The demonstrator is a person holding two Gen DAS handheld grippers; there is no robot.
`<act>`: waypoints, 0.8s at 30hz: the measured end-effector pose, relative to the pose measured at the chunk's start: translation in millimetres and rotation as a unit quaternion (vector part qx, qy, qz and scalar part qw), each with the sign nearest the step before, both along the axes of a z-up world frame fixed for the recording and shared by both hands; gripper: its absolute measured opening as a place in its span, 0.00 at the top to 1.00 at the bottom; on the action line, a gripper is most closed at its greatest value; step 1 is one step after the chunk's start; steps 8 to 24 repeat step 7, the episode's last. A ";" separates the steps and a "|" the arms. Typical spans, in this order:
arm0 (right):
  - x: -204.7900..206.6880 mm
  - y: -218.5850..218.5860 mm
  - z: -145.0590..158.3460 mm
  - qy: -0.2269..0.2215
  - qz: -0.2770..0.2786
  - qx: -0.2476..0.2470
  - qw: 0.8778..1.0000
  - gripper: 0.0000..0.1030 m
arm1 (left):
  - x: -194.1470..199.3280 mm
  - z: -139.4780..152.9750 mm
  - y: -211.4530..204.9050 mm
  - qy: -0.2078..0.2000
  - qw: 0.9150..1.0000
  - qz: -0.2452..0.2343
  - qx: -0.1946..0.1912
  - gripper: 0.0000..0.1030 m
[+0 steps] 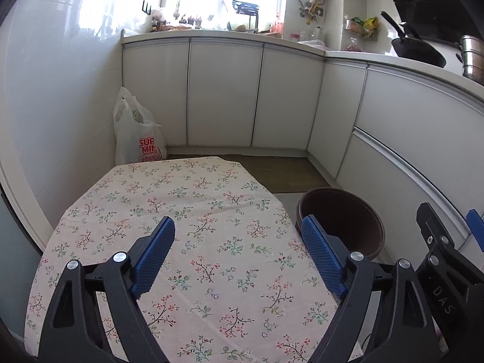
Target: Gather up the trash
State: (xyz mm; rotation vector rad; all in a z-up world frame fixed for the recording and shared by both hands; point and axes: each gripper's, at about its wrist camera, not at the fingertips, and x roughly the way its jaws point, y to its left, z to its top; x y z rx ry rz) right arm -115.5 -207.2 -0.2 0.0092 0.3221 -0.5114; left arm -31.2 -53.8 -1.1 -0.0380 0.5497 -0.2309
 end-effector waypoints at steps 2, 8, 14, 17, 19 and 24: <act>-0.2 -0.3 -0.1 0.002 -0.003 -0.001 1.000 0.07 | 0.0 0.1 1.1 0.002 1.000 0.006 0.000 0.12; 1.2 -1.3 -0.7 0.011 -0.010 -0.001 1.000 0.07 | -1.1 1.4 3.1 0.003 1.000 0.013 -0.003 0.08; 1.2 -1.3 -0.7 0.011 -0.010 -0.001 1.000 0.07 | -1.1 1.4 3.1 0.003 1.000 0.013 -0.003 0.08; 1.2 -1.3 -0.7 0.011 -0.010 -0.001 1.000 0.07 | -1.1 1.4 3.1 0.003 1.000 0.013 -0.003 0.08; 1.2 -1.3 -0.7 0.011 -0.010 -0.001 1.000 0.07 | -1.1 1.4 3.1 0.003 1.000 0.013 -0.003 0.08; 1.2 -1.3 -0.7 0.011 -0.010 -0.001 1.000 0.07 | -1.1 1.4 3.1 0.003 1.000 0.013 -0.003 0.08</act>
